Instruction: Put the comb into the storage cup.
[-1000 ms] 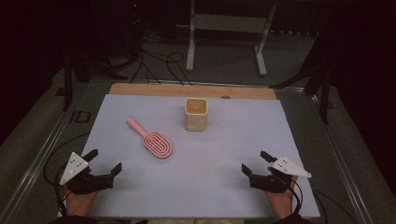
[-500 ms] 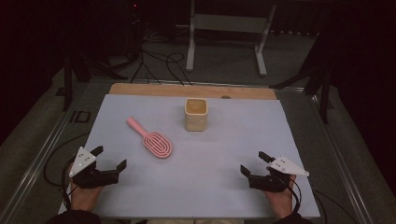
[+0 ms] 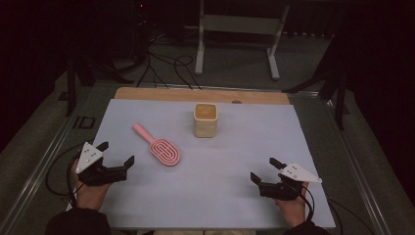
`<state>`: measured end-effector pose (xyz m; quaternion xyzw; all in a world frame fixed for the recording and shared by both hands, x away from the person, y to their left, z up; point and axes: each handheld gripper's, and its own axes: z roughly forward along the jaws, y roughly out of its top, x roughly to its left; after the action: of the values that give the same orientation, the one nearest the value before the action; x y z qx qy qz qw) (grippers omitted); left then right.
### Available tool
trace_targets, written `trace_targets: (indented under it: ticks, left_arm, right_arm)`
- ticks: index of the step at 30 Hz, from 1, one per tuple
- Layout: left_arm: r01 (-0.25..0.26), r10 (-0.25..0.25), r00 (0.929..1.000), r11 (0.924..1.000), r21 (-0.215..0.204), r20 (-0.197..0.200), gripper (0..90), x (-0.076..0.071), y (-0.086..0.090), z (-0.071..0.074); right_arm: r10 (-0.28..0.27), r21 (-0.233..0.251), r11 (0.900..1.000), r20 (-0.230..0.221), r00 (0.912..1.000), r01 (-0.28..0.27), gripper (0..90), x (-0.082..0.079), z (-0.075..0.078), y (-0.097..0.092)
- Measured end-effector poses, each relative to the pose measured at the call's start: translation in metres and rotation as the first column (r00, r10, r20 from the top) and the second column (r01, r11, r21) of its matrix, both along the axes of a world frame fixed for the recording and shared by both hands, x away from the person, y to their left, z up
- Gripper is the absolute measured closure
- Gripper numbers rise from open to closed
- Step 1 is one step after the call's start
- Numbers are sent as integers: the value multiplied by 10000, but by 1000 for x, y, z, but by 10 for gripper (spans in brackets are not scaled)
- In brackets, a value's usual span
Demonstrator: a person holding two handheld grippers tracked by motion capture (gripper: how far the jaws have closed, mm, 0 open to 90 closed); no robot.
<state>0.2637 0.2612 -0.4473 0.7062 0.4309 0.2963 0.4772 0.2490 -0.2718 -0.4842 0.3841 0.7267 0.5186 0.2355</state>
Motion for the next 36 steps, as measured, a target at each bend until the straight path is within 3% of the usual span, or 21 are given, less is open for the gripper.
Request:
trace_targets:
  ticks: [8, 10, 23, 27, 36]
  left_arm:
    - [40, -34, 10000, 9981, 609, -94, 0, 15, -3, 12]
    - [10, 4, 9998, 9968, 795, -179, 0, 25, -5, 14]
    - [148, -122, 9997, 9924, 1222, -216, 7, 55, -12, 25]
    - [102, -59, 9994, 9913, 1312, -333, 8, 66, -13, 28]
    - [-196, 355, 9942, 9879, 1540, -1015, 9, 96, -18, 26]
  right_arm:
    - [-54, 235, 9997, -5, 10000, 54, 90, -4, 0, -3]
    - [-67, 270, 9996, -86, 9999, 69, 90, -4, -3, -6]
    - [-56, 270, 9996, -151, 9999, 60, 90, -6, -2, -4]
    - [-10, 264, 9997, -118, 9999, 13, 90, -6, -2, -3]
    - [44, 146, 9999, 11, 10000, -44, 90, -8, -1, 1]
